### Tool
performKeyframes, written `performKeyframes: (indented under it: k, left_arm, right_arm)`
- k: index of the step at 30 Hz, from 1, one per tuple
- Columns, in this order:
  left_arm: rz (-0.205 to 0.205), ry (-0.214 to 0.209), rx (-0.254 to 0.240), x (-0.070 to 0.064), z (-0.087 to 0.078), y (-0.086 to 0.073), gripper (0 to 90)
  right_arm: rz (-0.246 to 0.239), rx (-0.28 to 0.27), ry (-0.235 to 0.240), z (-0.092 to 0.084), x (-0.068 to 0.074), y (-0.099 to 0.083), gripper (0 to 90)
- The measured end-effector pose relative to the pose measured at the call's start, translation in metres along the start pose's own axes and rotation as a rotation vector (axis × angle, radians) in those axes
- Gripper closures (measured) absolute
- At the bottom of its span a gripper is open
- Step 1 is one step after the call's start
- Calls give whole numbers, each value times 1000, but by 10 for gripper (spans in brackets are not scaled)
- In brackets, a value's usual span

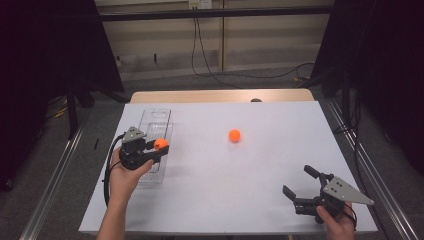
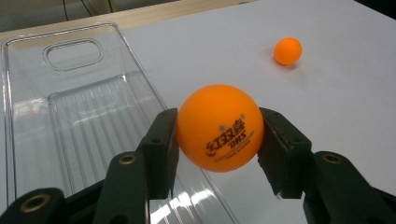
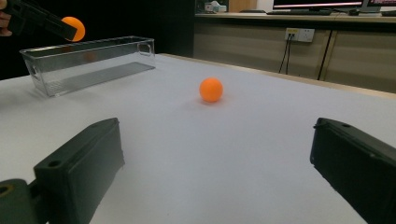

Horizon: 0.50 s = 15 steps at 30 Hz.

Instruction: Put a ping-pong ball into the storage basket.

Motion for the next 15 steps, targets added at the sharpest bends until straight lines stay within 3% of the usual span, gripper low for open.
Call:
performKeyframes:
  k: [15]
  left_arm:
    - [-3, 27, -6, 6, -2, -2, 508]
  right_arm:
    - [0, 1, 4, 0, 1, 0, 21]
Point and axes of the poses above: each handheld gripper's, and its own axes: z roughly forward along the jaws, y roughly out of its top, x roughly to its left, the point moved 6 cm from there along z, roughly forward along the jaws, and after that the axes turned 9 degrees about -y, right-handed, at the moved point
